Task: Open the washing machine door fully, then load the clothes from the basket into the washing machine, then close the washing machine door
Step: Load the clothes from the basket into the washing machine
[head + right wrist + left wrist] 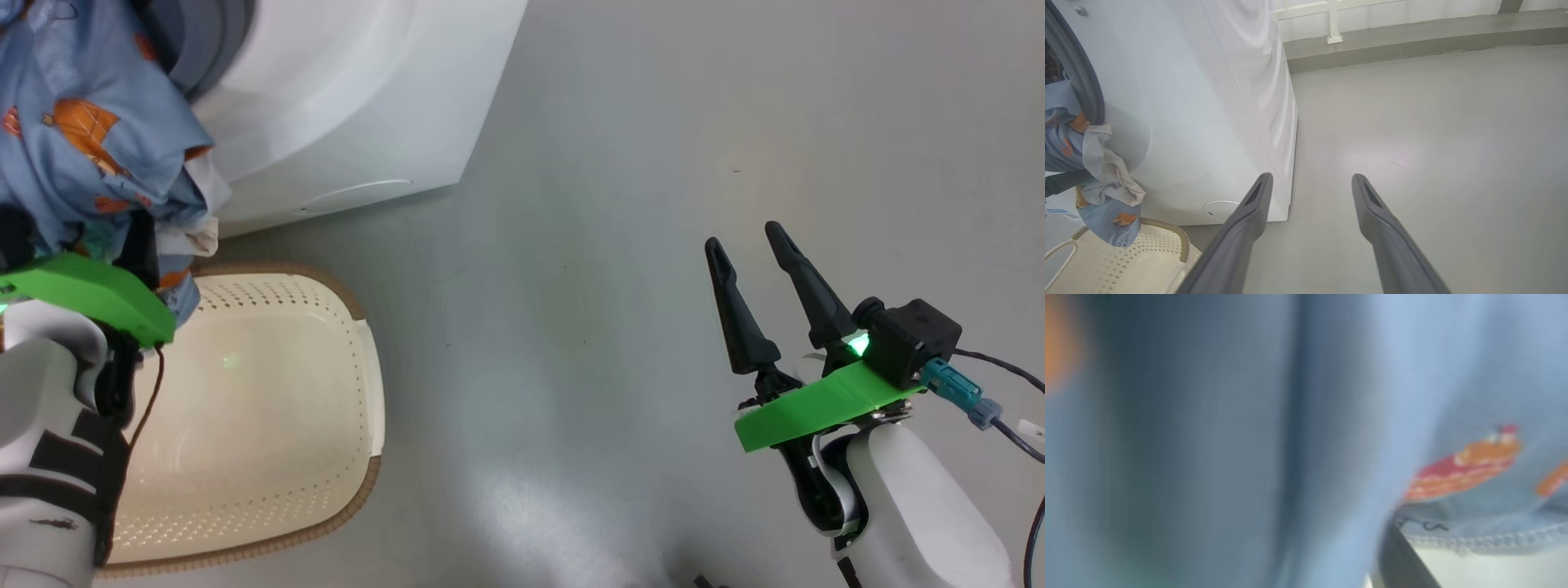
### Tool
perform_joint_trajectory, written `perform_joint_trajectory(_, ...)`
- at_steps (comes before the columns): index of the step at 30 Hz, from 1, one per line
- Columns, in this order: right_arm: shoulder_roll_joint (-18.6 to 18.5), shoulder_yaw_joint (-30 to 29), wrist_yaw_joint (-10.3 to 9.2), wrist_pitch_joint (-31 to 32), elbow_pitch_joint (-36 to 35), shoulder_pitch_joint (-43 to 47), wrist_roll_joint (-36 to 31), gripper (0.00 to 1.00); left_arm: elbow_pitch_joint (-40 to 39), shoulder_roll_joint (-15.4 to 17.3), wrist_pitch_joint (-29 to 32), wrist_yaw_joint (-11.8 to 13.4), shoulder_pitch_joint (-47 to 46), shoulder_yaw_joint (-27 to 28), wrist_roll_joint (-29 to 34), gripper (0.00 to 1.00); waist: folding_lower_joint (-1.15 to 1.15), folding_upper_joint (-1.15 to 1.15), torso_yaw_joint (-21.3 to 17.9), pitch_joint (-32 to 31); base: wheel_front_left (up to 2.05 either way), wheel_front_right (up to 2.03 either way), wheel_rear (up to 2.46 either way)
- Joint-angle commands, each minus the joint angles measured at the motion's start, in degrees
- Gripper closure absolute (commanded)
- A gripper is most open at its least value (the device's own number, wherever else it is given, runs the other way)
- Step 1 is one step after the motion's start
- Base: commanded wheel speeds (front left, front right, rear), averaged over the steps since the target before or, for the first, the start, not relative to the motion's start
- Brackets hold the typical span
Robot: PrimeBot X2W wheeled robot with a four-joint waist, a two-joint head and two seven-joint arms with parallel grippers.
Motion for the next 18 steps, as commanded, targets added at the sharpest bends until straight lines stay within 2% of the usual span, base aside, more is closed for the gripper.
perform_joint_trajectory(1, -0.07, 1.16, 0.26, -0.46, -1.36, -0.36, -0.33, 0.00, -0.99, 2.37, -0.76, 0.04, -0.73, 1.31, -0.26, 0.55, 0.00, 0.00, 0.06, 0.02, 0.00, 0.00, 0.00)
perform_joint_trajectory(2, -0.02, 1.16, 0.26, -0.46, -1.38, -0.39, -0.37, 0.00, -1.27, 2.34, -0.76, 0.04, -0.68, 1.42, -0.36, 1.00, 0.00, 0.00, 0.12, 0.01, 0.00, 0.00, 0.00)
perform_joint_trajectory(9, 0.28, 1.23, 0.26, -0.46, -0.94, -0.51, -0.09, 0.00, -3.30, 1.68, -0.77, 0.03, 1.58, 1.04, -1.08, 1.00, 0.00, 0.00, 1.03, -1.35, 0.00, 0.00, 0.00)
perform_joint_trajectory(14, 0.39, 1.55, 0.26, -0.46, -0.39, -0.52, 0.40, 0.00, -7.93, 2.31, -0.77, 0.03, 4.88, 1.66, -0.78, 1.00, 0.00, 0.00, 1.84, -3.39, 0.00, 0.00, 0.00)
perform_joint_trajectory(18, 0.36, 1.61, 0.26, -0.46, 0.08, -0.27, 0.90, 0.00, -12.95, 3.00, -0.77, 0.03, 7.14, 4.19, 0.72, 1.00, 0.00, 0.00, 2.86, -4.94, 0.00, 0.00, 0.00)
